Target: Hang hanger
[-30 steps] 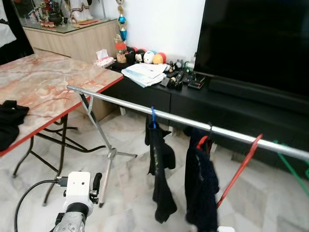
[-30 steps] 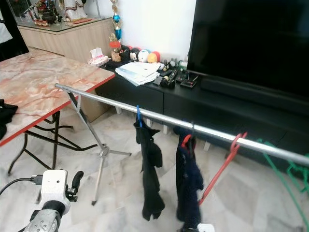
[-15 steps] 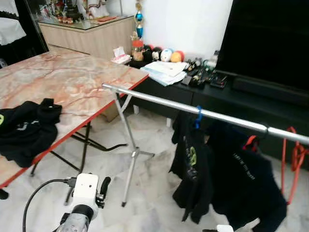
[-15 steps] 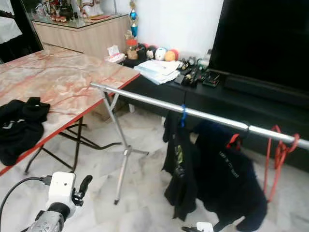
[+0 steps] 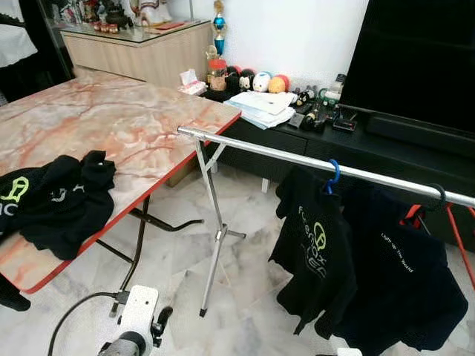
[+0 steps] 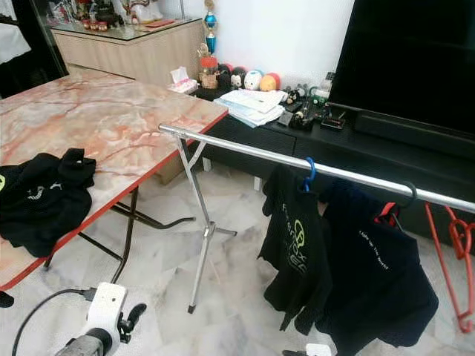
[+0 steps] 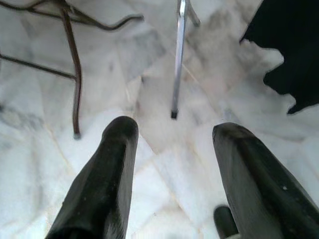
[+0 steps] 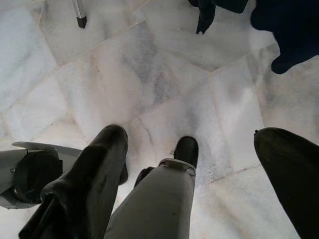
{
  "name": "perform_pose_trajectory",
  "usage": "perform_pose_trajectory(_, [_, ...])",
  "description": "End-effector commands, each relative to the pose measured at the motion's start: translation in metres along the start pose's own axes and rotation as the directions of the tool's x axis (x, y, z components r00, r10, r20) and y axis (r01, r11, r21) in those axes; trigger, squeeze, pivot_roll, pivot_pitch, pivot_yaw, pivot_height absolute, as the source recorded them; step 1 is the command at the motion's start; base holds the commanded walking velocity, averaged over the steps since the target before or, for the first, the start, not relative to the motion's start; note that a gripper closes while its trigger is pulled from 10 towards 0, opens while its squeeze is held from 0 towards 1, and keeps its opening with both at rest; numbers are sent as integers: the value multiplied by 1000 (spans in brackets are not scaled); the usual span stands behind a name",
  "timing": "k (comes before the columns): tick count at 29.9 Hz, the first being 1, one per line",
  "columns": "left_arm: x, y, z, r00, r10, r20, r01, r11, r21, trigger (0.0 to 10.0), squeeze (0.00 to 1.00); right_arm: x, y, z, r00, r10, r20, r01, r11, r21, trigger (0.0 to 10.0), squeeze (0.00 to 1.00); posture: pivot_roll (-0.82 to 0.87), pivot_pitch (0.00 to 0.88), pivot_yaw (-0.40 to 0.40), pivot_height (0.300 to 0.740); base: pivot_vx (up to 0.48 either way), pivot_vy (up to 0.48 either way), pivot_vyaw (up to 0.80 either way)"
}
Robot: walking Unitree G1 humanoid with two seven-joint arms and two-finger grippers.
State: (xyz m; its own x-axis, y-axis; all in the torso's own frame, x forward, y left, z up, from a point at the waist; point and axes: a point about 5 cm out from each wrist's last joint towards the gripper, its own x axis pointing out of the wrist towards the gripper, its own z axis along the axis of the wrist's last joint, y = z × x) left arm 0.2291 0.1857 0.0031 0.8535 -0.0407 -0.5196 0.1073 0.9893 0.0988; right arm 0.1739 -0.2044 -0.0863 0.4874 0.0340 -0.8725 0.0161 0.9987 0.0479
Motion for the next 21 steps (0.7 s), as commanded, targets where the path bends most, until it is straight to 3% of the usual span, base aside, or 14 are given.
perform_pose_trajectory(1, [5, 12, -11, 999, 31, -44, -33, 999, -31, 10000, 0, 0, 1, 0, 1000, -6, 8, 6, 1000, 17, 10000, 0, 10, 29, 47, 740, 0, 0, 0])
perform_pose_trajectory(5, [14, 22, -28, 991, 74, -114, -82, 995, -61, 10000, 0, 0, 1, 0, 1000, -12, 12, 11, 1000, 21, 10000, 0, 14, 22, 45, 740, 0, 0, 0])
perform_pose_trajectory(9, [14, 25, -47, 974, 97, -203, -110, 992, -55, 10000, 0, 0, 1, 1, 1000, -23, 19, 22, 999, 25, 10000, 0, 10, 18, 45, 740, 0, 0, 0])
perform_pose_trajectory(13, [10, 22, -69, 952, 102, -287, -118, 992, -39, 10000, 0, 0, 1, 1, 999, -30, 24, 29, 999, 29, 10000, 0, 11, 12, 47, 740, 0, 0, 0])
perform_pose_trajectory(14, [5, 20, -84, 930, 113, -351, -126, 992, -15, 10000, 0, 0, 1, 2, 998, -39, 39, 37, 999, 35, 10000, 0, 13, 2, 45, 740, 0, 0, 0])
perform_pose_trajectory(21, [-6, 21, -106, 894, 147, -423, -177, 984, -32, 10000, 0, 0, 2, 2, 996, -47, 69, 42, 997, 69, 10000, 0, 25, 0, 47, 740, 0, 0, 0])
